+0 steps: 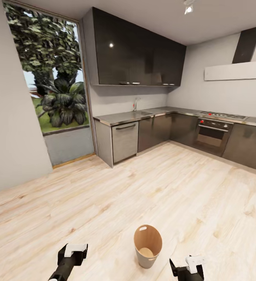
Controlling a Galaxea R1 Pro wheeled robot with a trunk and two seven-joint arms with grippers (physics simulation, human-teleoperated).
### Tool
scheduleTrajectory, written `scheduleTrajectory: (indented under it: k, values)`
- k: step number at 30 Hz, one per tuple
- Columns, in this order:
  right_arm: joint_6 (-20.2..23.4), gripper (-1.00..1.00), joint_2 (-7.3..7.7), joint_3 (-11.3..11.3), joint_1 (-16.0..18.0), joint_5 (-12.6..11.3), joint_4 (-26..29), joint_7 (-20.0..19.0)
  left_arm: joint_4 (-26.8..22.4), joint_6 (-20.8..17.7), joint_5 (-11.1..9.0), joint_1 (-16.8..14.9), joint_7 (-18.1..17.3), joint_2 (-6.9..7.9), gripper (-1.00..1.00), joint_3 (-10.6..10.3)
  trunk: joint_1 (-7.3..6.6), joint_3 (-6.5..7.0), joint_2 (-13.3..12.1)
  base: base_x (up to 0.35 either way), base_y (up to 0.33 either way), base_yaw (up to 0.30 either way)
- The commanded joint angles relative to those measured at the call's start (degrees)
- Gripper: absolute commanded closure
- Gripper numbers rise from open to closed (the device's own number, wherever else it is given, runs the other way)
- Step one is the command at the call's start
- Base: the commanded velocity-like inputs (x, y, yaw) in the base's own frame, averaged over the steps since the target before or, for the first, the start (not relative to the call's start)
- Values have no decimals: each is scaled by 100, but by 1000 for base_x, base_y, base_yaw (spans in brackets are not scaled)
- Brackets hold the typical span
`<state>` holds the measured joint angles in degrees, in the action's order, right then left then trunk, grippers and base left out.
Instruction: Put the three can of soda from the living room inside the tash can in the kitchen.
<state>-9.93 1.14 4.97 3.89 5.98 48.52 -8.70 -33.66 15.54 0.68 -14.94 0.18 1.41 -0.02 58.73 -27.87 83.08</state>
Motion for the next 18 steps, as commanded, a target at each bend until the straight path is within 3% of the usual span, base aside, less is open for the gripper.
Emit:
scheduleTrajectory:
  k: [1, 18]
  values:
    - [0, -100, 0, -1, 0, 0, 0, 0, 0, 0, 0, 0, 0, 0, -100, 0, 0, 0, 0, 325, 48, 0]
    - [-84, -100, -9, -22, 3, -5, 0, 0, 0, 1, -14, 0, 0, 0, -100, -2, 0, 0, 0, 313, 93, 0]
